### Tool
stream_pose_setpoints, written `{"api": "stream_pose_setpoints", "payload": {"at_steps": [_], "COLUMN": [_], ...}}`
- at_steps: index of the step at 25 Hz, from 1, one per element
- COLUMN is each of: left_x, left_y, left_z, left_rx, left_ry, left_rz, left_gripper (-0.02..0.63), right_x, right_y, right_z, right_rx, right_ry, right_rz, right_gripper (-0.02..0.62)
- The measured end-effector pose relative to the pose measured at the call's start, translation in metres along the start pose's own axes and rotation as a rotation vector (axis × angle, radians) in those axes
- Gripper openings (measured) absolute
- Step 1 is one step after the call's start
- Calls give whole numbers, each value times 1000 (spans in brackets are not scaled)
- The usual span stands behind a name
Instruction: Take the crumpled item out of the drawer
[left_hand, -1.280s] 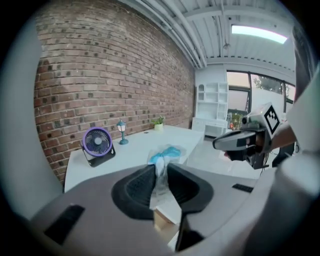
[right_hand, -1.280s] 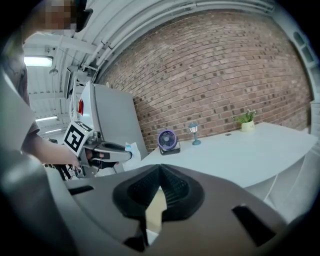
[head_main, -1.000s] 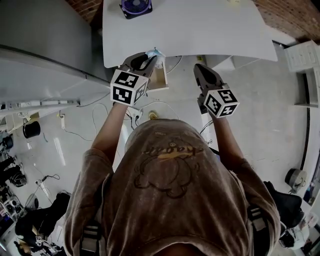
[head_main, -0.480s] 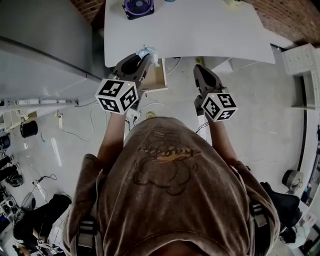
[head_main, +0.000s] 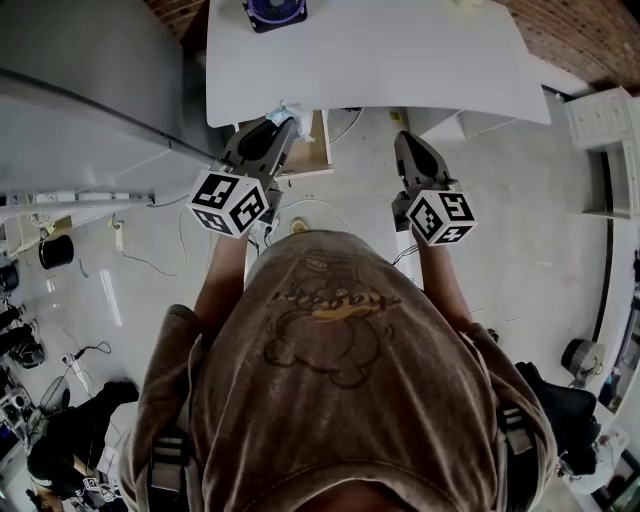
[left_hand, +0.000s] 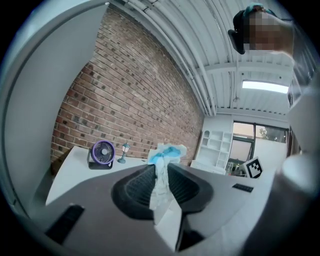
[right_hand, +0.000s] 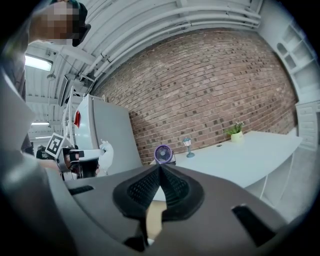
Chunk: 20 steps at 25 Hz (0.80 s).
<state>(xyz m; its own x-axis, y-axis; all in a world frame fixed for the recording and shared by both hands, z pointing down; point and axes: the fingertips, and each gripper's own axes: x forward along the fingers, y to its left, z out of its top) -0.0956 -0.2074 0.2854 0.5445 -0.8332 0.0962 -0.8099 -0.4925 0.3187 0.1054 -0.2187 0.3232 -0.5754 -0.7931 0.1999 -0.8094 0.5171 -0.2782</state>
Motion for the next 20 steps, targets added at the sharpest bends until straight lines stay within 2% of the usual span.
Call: {"api": "stream_pose_setpoints", "payload": {"at_steps": [11,20], "left_x": [-10,-11], "left_y": [10,5], "left_z": [-44,-62], "left_rx": [10,8], "left_ry": [77,105], "left_rz": [54,56], "left_gripper": [78,78], "right_x": [-10,-16], "right_y": [-6,-9], "right_z": [-21,-34], "right_rx": [12,16], "right_ry": [30,54], "right_rz": [-1,-10], "right_gripper": [-3,-3]}}
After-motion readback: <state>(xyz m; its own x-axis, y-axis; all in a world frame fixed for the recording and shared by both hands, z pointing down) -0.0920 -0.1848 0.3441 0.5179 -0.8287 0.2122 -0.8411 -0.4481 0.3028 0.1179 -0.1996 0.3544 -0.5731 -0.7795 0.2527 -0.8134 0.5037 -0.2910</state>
